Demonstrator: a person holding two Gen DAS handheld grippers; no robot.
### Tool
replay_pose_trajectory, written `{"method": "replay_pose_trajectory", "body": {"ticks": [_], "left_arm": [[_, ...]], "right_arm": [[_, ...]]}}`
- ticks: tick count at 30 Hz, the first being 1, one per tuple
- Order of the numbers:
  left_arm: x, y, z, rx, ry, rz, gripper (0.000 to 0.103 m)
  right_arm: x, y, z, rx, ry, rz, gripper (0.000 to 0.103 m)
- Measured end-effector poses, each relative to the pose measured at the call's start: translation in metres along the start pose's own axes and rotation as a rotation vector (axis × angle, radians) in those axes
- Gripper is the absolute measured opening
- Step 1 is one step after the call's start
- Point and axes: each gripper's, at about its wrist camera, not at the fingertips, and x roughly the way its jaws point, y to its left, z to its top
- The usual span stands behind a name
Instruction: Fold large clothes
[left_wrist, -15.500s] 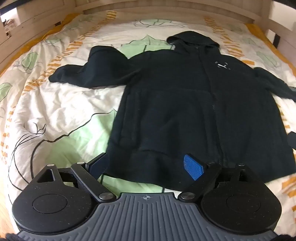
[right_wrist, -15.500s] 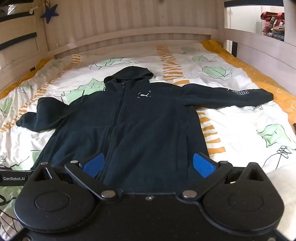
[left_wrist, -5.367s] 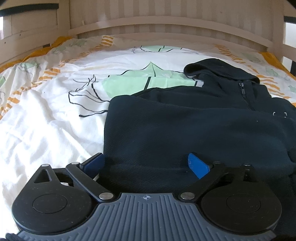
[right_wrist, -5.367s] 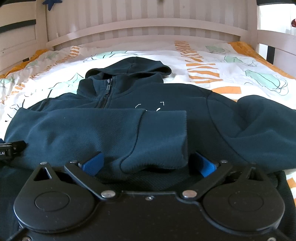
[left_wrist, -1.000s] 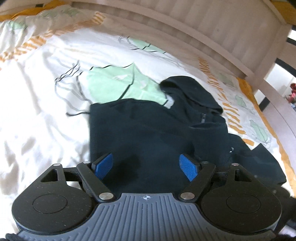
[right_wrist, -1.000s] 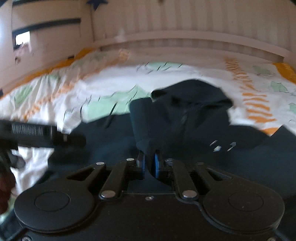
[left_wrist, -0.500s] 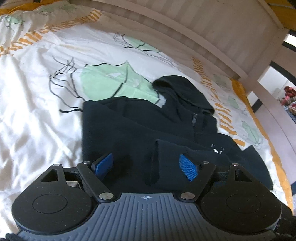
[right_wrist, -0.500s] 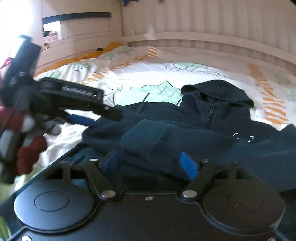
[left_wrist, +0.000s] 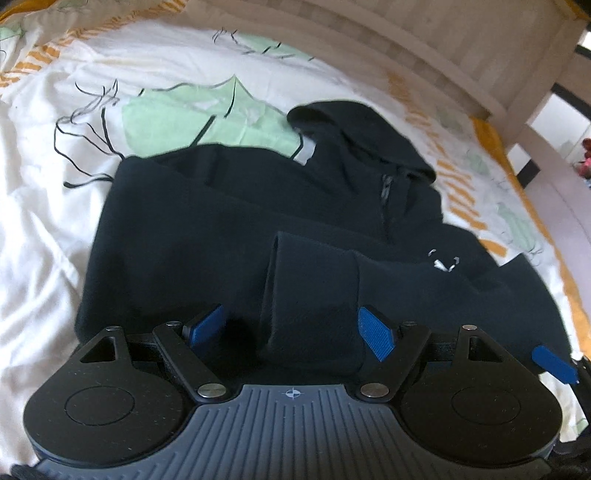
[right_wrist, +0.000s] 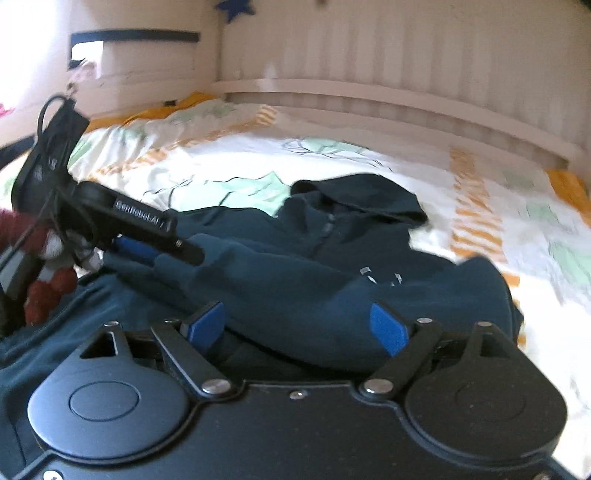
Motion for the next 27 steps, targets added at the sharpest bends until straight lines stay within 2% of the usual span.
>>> {"method": "replay_pose_trajectory", "body": {"ticks": [2, 4, 6, 7, 8, 13, 16, 21, 27], "left_arm": [[0.005, -0.001, 0.000, 0.014, 0.007, -0.008, 0.077], [0.007, -0.003, 0.000, 0.028, 0.001, -0.019, 0.071], [0.007, -0.007, -0.001, 0.037, -0.010, -0.041, 0.037], [0.006, -0.009, -0.002, 0.043, -0.025, -0.045, 0.030], [0.002, -0.013, -0.002, 0.058, -0.052, -0.040, 0.013], [-0.036, -0.025, 0.014, 0.158, -0.213, -0.029, 0.010], [-0.054, -0.019, 0.030, 0.163, -0.286, 0.002, 0.010], [-0.052, 0.007, 0.038, 0.115, -0.268, 0.022, 0.010], [-0.032, 0.018, 0.024, 0.065, -0.202, -0.002, 0.010]], "right_arm": [[0.004, -0.003, -0.005, 0.005, 0.008, -0.003, 0.087], [0.005, -0.008, -0.006, 0.016, 0.015, 0.004, 0.087], [0.007, -0.012, -0.006, 0.041, 0.016, 0.009, 0.087], [0.008, -0.013, -0.006, 0.051, 0.015, 0.012, 0.087], [0.007, -0.013, -0.006, 0.057, 0.011, 0.019, 0.087], [0.002, -0.014, -0.003, 0.068, -0.013, 0.032, 0.087], [-0.007, -0.014, 0.000, 0.083, -0.044, 0.037, 0.089], [-0.016, -0.029, 0.002, 0.150, -0.086, -0.002, 0.091], [-0.002, -0.062, -0.004, 0.266, -0.015, -0.095, 0.091]]}}
